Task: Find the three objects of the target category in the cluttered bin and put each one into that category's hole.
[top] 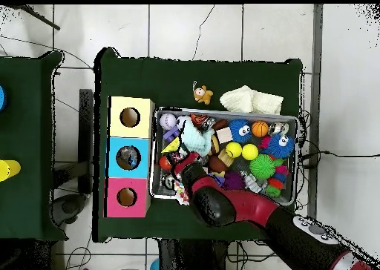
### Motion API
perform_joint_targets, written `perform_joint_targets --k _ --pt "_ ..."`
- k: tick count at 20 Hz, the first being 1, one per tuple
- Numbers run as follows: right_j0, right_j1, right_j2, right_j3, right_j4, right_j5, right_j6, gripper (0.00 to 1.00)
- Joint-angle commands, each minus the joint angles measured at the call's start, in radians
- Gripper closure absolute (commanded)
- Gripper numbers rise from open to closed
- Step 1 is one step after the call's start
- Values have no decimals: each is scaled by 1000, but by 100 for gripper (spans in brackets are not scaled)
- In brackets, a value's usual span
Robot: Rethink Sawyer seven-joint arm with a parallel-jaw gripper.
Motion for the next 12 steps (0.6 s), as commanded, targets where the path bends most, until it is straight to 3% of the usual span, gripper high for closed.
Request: perform_joint_targets --k 1,6,12 --pt "-32 -26 -71 -58 -15 95 200 0" --pt "-28 -58 -59 -28 -3 103 209 0" --pt "-41 0 -114 -20 -52 22 219 0"
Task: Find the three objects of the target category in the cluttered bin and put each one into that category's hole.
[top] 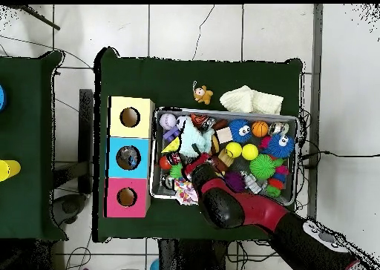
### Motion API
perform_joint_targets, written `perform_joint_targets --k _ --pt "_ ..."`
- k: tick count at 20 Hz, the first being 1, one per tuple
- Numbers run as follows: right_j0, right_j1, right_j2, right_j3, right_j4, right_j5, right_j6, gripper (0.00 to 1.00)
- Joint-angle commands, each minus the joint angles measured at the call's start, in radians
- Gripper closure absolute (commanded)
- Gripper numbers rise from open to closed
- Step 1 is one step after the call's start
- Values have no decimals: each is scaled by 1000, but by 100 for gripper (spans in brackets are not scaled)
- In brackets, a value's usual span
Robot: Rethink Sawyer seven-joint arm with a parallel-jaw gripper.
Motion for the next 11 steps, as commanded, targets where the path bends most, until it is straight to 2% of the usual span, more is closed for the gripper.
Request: perform_joint_targets --k 1,11 --pt "-17 31 -91 -18 -61 8 217 0" --pt "61 47 -192 -67 -57 25 203 0"
